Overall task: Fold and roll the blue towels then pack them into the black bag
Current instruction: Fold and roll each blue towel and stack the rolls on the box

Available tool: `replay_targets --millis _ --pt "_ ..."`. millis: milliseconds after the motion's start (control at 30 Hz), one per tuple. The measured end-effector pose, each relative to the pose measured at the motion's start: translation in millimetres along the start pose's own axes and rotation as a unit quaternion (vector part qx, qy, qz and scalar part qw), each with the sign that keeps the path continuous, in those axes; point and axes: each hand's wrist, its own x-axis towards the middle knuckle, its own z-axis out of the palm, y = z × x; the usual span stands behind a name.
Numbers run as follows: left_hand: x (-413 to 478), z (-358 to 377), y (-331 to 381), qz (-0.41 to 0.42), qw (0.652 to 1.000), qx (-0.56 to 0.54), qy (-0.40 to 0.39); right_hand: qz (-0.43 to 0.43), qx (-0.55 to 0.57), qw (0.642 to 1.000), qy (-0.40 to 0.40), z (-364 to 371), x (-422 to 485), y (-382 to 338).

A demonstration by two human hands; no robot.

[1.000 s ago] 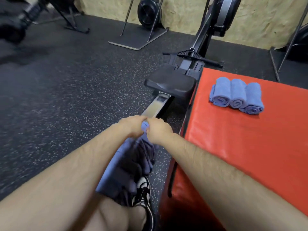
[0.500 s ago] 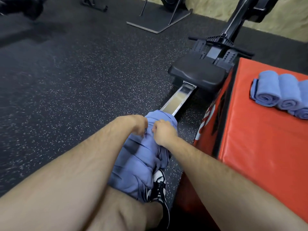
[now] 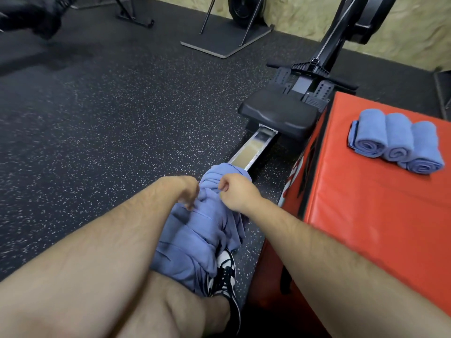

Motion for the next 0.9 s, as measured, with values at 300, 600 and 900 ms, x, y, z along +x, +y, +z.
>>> replay_targets --millis 300,600,900 --pt "-5.7 -39.0 7.8 0.152 0.891 -0.306 0.299 -0.035 0.084 0.991 0.093 -21.2 1.0 -14.1" --pt "-17.9 -59.3 25.5 0.13 0.871 -0.311 0.357 -0.046 0.124 0.975 0.181 -130.9 -24.2 1.3" --pt "-72.7 -120.6 102.3 0.221 0.699 -0.415 0.538 -0.1 0.145 0.953 0.248 -202.9 -79.5 13.7"
